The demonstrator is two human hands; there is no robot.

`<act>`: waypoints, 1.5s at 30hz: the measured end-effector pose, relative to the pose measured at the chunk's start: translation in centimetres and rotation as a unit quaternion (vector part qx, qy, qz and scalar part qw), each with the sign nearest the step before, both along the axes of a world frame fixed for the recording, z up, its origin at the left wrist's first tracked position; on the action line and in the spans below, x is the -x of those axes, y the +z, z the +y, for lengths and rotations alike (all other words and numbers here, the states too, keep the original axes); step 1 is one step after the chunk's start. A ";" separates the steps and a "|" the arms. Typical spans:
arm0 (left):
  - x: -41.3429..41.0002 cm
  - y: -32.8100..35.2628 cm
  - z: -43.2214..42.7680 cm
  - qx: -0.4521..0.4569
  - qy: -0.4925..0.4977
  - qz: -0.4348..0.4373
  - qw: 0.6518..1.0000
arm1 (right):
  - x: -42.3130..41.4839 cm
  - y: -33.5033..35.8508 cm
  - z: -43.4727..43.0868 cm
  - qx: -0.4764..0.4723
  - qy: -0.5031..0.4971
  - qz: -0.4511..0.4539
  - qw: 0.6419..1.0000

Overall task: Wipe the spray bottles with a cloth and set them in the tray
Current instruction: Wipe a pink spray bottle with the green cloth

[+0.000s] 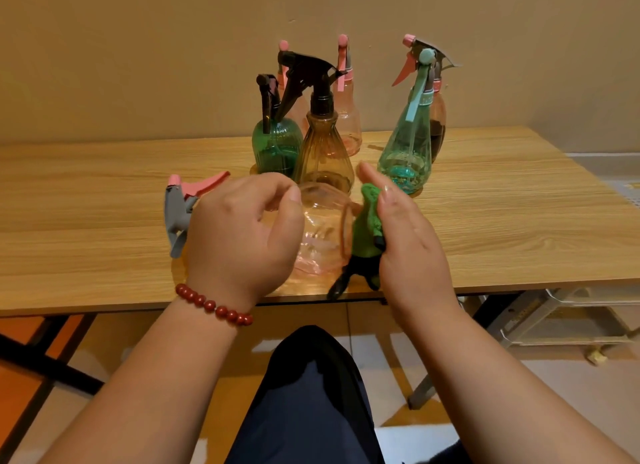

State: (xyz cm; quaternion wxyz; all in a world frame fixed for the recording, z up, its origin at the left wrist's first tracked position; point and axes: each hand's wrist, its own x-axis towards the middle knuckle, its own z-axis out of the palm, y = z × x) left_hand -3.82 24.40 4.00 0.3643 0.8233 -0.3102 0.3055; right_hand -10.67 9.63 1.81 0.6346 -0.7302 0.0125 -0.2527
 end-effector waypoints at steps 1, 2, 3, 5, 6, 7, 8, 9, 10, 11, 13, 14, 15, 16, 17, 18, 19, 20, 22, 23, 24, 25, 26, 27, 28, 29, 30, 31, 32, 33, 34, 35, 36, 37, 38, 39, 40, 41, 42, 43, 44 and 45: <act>-0.3 0.1 0.3 -0.004 0.013 -0.001 1.000 | 0.1 -0.2 -0.5 0.019 -0.018 -0.008 1.000; -0.6 0.2 0.7 -0.009 0.027 -0.001 1.000 | 0.2 -0.4 -1.1 0.051 -0.040 -0.021 0.998; -0.9 0.2 1.0 -0.017 0.040 -0.001 0.999 | 0.2 -0.5 -1.9 0.101 -0.065 -0.037 0.992; -1.4 0.0 1.3 -0.047 0.048 0.000 0.998 | 0.1 -0.6 -3.3 0.236 -0.107 -0.058 0.964; -1.6 -0.1 1.4 -0.067 0.046 0.000 0.997 | 0.0 -0.6 -3.8 0.311 -0.119 -0.051 0.942; -1.7 -0.3 1.3 -0.087 0.044 0.000 0.995 | -0.2 -0.7 -4.2 0.383 -0.123 -0.029 0.915; -1.7 -0.5 1.1 -0.107 0.045 -0.001 0.993 | -0.3 -1.1 -4.5 0.446 -0.117 0.006 0.887; -1.7 -0.6 0.9 -0.125 0.046 -0.001 0.991 | -0.5 -1.6 -4.6 0.498 -0.101 0.050 0.860; -1.8 -0.8 0.8 -0.139 0.046 -0.001 0.989 | -0.6 -2.2 -4.5 0.539 -0.078 0.093 0.833; -1.8 -0.8 0.6 -0.151 0.043 -0.001 0.988 | -0.7 -2.9 -4.3 0.570 -0.053 0.126 0.810; -1.8 -1.0 0.5 -0.167 0.032 -0.006 0.985 | -0.7 -4.0 -4.0 0.602 -0.024 0.157 0.783; -1.7 -1.1 0.4 -0.173 0.026 -0.012 0.984 | -0.7 -4.2 -4.1 0.603 -0.025 0.156 0.782; -1.7 -1.1 0.4 -0.180 0.020 -0.018 0.983 | -0.7 -4.2 -4.1 0.593 -0.030 0.150 0.790; -1.7 -1.2 0.4 -0.187 0.012 -0.025 0.982 | -0.7 -4.1 -4.1 0.571 -0.034 0.144 0.808; -1.7 -1.2 0.5 -0.195 0.004 -0.035 0.980 | -0.7 -3.7 -4.1 0.534 -0.037 0.138 0.833; -1.7 -1.3 0.5 -0.205 -0.006 -0.045 0.978 | -0.5 -3.3 -4.1 0.479 -0.037 0.131 0.867; -1.8 -1.4 0.6 -0.214 -0.018 -0.057 0.975 | -0.4 -2.8 -4.0 0.410 -0.031 0.120 0.904; -1.8 -1.4 0.7 -0.221 -0.032 -0.068 0.972 | -0.1 -2.1 -3.8 0.335 -0.016 0.110 0.936; -1.8 -1.3 0.9 -0.222 -0.068 -0.086 0.969 | 0.4 -0.5 -3.4 0.209 0.045 0.119 0.970; -1.8 -1.1 0.9 -0.221 -0.086 -0.094 0.967 | 0.5 0.0 -3.2 0.171 0.086 0.142 0.971; -1.8 -0.9 0.9 -0.221 -0.101 -0.104 0.964 | 0.5 0.4 -3.0 0.150 0.125 0.167 0.967; -1.8 -0.7 0.9 -0.224 -0.112 -0.117 0.961 | 0.5 0.6 -2.9 0.134 0.155 0.180 0.962; -1.8 -0.6 0.8 -0.228 -0.121 -0.129 0.957 | 0.4 0.6 -2.8 0.118 0.173 0.184 0.960; -1.7 -0.4 0.8 -0.230 -0.129 -0.137 0.955 | 0.3 0.5 -2.6 0.097 0.182 0.184 0.961; -1.5 -0.4 0.7 -0.229 -0.136 -0.142 0.953 | 0.3 0.4 -2.4 0.078 0.191 0.182 0.961; -1.3 -0.5 0.5 -0.225 -0.142 -0.148 0.952 | 0.2 0.3 -2.2 0.061 0.201 0.176 0.962; -1.2 -0.6 0.4 -0.221 -0.141 -0.154 0.953 | 0.3 0.1 -2.1 0.046 0.207 0.168 0.963; -1.2 -0.8 0.4 -0.211 -0.133 -0.159 0.955 | 0.4 -0.1 -2.1 0.037 0.201 0.160 0.966; -1.0 -0.9 0.3 -0.190 -0.117 -0.163 0.961 | 0.6 -0.2 -2.1 0.034 0.188 0.153 0.970; -0.6 -1.1 0.2 -0.155 -0.095 -0.162 0.970 | 0.7 -0.4 -2.2 0.030 0.170 0.147 0.974; -0.2 -1.4 0.1 -0.105 -0.070 -0.153 0.980 | 0.8 -0.5 -2.3 0.022 0.151 0.141 0.978; 0.5 -1.6 0.0 -0.042 -0.044 -0.132 0.989 | 1.0 -0.6 -2.5 0.011 0.135 0.132 0.982; 1.5 -1.7 -0.1 0.032 -0.018 -0.094 0.995 | 1.3 -0.7 -2.6 0.006 0.123 0.118 0.985; 2.5 -1.6 -0.2 0.108 0.007 -0.033 0.994 | 1.6 -0.8 -2.7 0.006 0.113 0.101 0.988; 3.5 -1.5 -0.4 0.169 0.021 0.053 0.984 | 1.9 -0.9 -2.8 0.005 0.105 0.087 0.991; 4.2 -1.4 -0.6 0.207 0.016 0.159 0.965 | 2.2 -0.9 -2.8 0.001 0.102 0.076 0.992; 4.7 -1.1 -0.8 0.228 -0.008 0.260 0.938 | 2.5 -0.9 -2.7 0.000 0.103 0.068 0.992; 4.8 -1.0 -0.9 0.244 -0.049 0.328 0.911 | 2.7 -0.9 -2.7 0.004 0.110 0.063 0.992; 4.8 -0.8 -1.0 0.246 -0.088 0.360 0.896 | 3.0 -0.8 -2.6 0.018 0.117 0.064 0.991; 4.9 -0.5 -1.1 0.233 -0.114 0.362 0.895 | 3.1 -0.7 -2.6 0.041 0.121 0.071 0.989; 5.0 -0.1 -1.3 0.218 -0.124 0.352 0.902 | 3.1 -0.4 -2.5 0.068 0.119 0.081 0.987; 5.0 0.2 -1.5 0.207 -0.123 0.340 0.909 | 3.2 -0.1 -2.4 0.092 0.110 0.093 0.985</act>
